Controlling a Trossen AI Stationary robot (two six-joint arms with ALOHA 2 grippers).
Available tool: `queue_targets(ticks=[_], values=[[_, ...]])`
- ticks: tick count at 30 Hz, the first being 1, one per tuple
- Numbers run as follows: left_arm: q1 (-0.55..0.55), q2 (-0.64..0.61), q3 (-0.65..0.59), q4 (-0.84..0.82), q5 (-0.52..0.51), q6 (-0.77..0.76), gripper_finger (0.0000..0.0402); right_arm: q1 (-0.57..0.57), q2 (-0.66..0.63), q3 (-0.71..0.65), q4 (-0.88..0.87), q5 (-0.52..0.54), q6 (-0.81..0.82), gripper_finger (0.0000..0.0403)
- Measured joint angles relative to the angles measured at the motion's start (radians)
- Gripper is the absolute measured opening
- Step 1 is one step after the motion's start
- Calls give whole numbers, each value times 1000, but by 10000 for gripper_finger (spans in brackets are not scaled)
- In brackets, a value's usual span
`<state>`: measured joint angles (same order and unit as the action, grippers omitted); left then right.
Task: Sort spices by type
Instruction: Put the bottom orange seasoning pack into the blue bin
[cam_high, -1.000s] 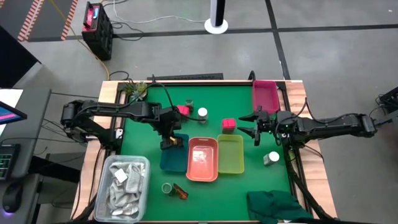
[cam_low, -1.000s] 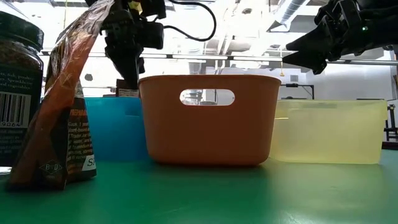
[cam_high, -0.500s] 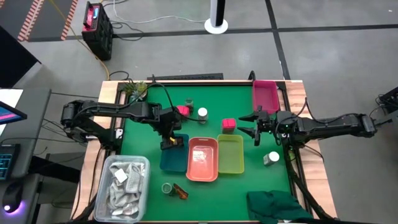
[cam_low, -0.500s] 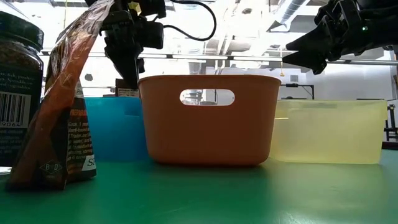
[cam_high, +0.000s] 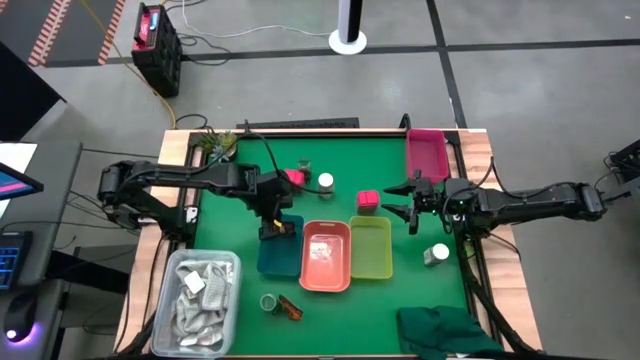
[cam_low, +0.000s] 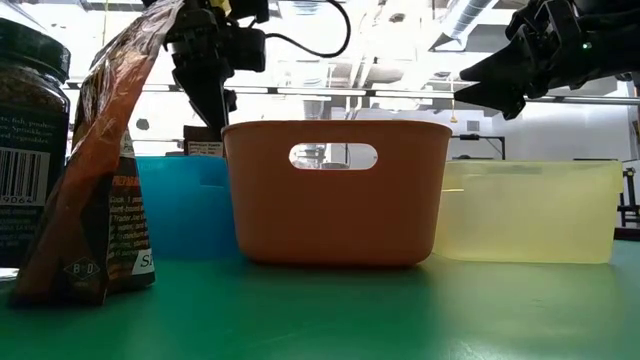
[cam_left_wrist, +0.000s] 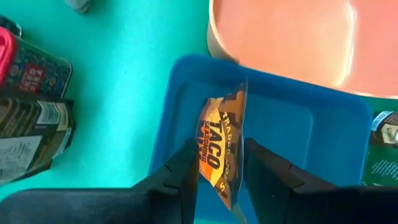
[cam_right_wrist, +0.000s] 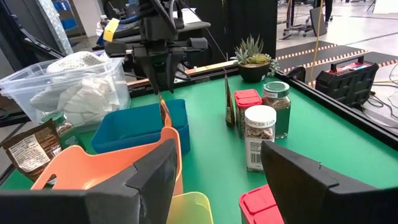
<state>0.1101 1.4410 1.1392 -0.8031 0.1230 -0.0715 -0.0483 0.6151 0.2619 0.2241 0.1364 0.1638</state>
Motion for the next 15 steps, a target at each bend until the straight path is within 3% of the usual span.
queue_targets(ticks=[11, 15], values=[[-28, 0, 103, -77, 74, 16, 115, 0, 0, 0, -1, 0, 0, 260], [-101, 0, 143, -65, 9, 64, 115, 0, 0, 0, -1, 0, -4, 260]])
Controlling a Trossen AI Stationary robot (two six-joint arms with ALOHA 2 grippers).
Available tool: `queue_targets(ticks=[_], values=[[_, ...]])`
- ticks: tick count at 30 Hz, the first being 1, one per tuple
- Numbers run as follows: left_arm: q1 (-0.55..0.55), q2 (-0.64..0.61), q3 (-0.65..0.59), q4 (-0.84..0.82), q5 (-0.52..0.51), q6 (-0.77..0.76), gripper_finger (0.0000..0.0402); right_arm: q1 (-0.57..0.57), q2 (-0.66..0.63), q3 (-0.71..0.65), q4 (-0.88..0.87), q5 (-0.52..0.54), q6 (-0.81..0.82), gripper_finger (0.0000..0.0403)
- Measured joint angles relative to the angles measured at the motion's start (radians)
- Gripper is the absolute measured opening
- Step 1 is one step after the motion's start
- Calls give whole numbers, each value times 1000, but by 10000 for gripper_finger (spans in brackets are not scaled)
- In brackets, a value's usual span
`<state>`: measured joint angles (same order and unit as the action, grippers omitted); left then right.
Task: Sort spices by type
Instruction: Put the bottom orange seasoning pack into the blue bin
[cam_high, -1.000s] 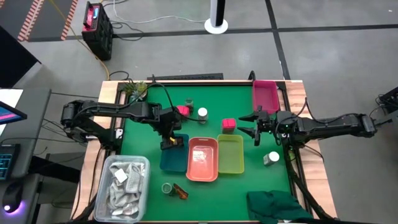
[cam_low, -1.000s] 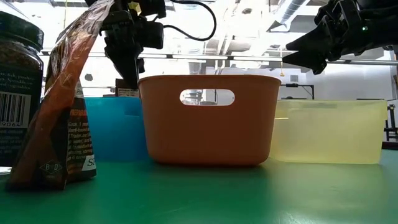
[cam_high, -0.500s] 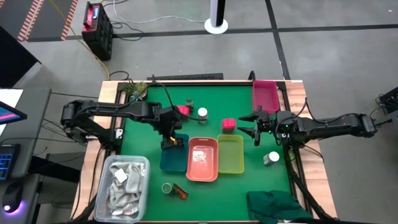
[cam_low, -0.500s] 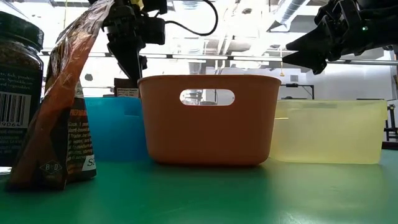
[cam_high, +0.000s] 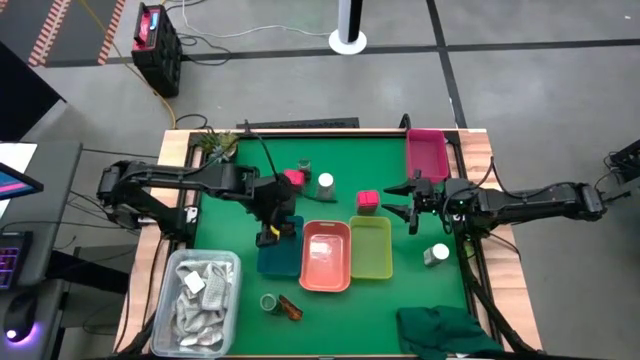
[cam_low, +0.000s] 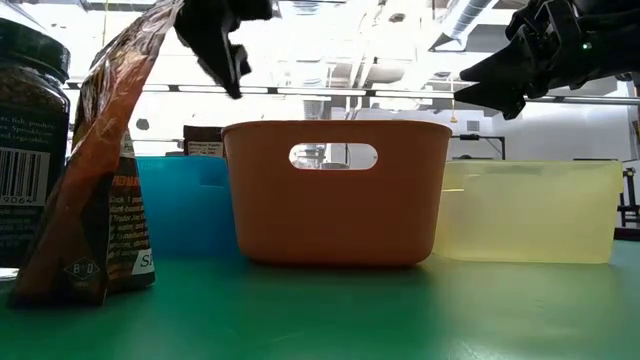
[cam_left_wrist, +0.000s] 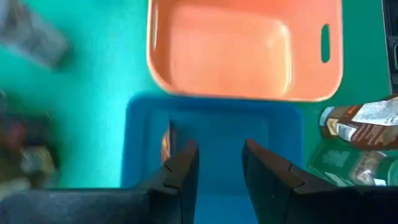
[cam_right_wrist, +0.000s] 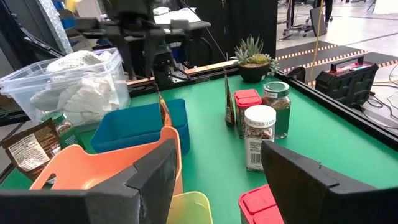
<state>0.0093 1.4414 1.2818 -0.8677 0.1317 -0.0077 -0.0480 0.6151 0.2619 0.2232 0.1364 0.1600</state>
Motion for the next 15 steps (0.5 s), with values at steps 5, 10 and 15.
queue_targets(ticks=[5, 10, 15], values=[[-117, 0, 21, 76, -76, 20, 115, 0, 0, 0, -1, 0, 0, 260], [-232, 0, 21, 110, -78, -75, 115, 0, 0, 0, -1, 0, -3, 260], [-344, 0, 21, 158, -124, -178, 114, 0, 0, 0, -2, 0, -3, 260]])
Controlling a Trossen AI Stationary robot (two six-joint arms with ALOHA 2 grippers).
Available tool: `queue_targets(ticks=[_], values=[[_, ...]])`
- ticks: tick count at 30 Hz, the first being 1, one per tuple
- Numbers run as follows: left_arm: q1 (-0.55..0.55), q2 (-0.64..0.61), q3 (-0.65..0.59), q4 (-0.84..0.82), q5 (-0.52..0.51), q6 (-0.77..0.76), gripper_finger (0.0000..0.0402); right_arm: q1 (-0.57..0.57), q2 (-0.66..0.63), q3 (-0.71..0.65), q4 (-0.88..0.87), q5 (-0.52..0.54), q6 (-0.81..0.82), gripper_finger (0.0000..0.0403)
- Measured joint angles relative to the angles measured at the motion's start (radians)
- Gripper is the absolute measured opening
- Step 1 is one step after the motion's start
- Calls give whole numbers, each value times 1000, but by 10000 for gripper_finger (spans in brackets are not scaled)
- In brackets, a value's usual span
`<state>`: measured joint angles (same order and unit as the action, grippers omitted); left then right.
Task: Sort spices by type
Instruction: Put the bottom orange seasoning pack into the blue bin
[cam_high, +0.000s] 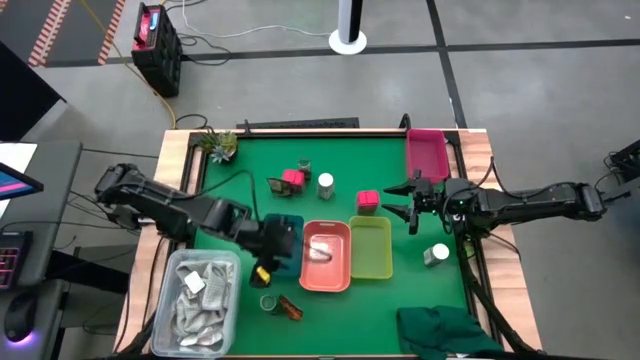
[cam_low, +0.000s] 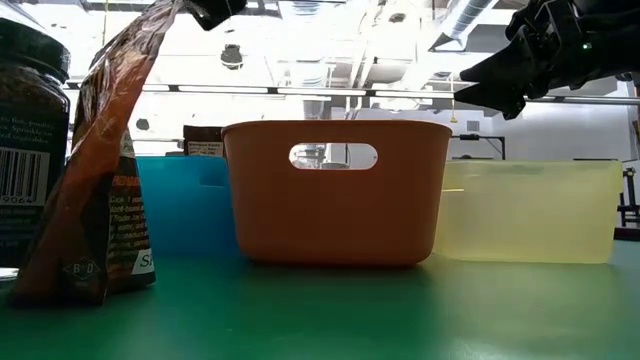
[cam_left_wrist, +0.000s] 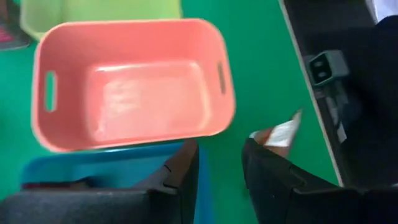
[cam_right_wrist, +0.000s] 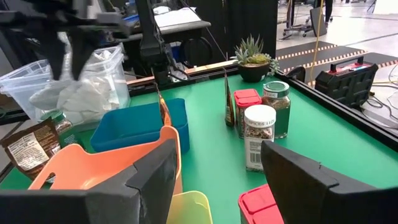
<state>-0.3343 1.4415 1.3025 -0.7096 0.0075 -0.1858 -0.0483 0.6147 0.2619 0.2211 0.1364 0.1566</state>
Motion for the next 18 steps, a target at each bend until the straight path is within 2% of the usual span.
queue_targets(ticks=[4, 9, 13, 18], values=[[-76, 24, 0, 31, -65, -34, 121, 0, 0, 0, -1, 0, 0, 260], [-113, 66, 1, 52, -88, -60, 160, 0, 0, 0, 0, 0, 7, 260], [-114, 137, 31, 46, -44, -66, 191, 0, 0, 0, -2, 0, 12, 260], [-113, 242, 155, -27, 23, -29, 201, 0, 0, 0, -4, 0, 12, 260]])
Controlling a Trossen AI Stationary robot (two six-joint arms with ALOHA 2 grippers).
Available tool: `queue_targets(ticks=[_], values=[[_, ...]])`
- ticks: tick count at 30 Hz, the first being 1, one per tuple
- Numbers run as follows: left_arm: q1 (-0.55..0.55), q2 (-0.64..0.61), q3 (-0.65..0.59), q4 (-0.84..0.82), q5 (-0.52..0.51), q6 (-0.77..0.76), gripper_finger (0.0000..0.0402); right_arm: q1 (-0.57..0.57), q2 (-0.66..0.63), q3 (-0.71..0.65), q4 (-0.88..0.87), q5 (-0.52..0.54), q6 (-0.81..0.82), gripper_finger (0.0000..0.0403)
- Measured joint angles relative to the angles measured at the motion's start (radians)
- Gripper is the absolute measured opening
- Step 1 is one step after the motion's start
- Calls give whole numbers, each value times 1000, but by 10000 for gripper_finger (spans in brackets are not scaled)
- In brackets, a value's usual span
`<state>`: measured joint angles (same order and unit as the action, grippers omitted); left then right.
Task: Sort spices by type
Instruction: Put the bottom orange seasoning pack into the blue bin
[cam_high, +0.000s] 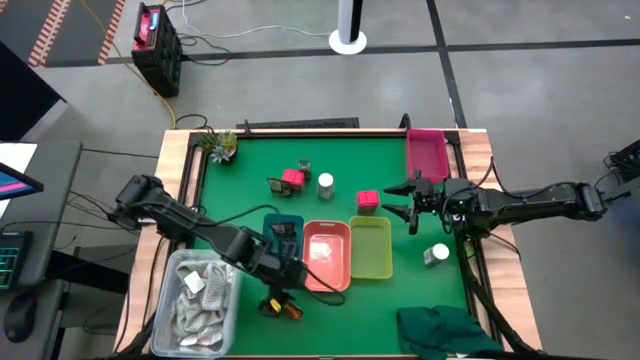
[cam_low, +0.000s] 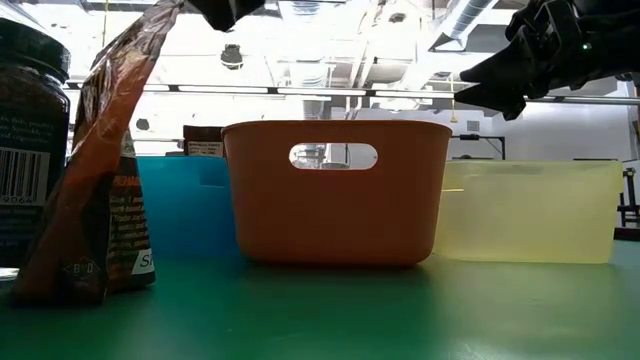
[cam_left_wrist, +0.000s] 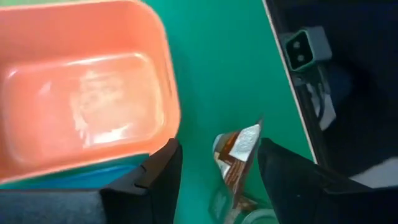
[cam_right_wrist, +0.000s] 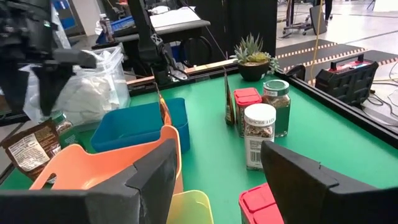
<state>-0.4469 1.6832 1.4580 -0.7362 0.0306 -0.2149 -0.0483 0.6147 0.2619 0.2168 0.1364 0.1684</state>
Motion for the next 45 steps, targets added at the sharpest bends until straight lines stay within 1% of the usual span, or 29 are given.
queue_targets(ticks=[3, 5, 12, 18, 21, 30, 32, 35, 36, 41, 45], values=[[-3, 58, 71, -66, 17, 39, 201, 0, 0, 0, 0, 0, 0, 260], [-9, 86, 97, -84, 26, 56, 201, 0, 0, 0, -1, 0, 0, 260], [-14, 135, 105, -97, 104, 72, 201, 0, 0, 0, -10, 0, 0, 260], [-13, 135, 105, -107, 105, 86, 196, 0, 0, 0, -18, 0, -1, 260], [-13, 135, 105, -112, 102, 98, 177, 0, 0, 0, -17, 0, -1, 260], [-23, 196, 104, -136, 105, 154, 98, 0, 0, 0, -17, 0, -2, 260], [-23, 208, 105, -138, 107, 165, 73, 0, 0, 0, -20, 0, -3, 260], [-23, 211, 104, -162, 107, 174, 21, 0, 0, 0, -20, 0, -4, 260], [-23, 208, 104, -160, 107, 173, 11, -1, 0, 0, -22, 0, -4, 260], [-17, 196, 105, -165, 107, 164, 1, -6, 0, 0, -22, 0, -4, 260], [-7, 154, 105, -174, 109, 134, 1, -6, 0, 0, -22, 0, 0, 260]])
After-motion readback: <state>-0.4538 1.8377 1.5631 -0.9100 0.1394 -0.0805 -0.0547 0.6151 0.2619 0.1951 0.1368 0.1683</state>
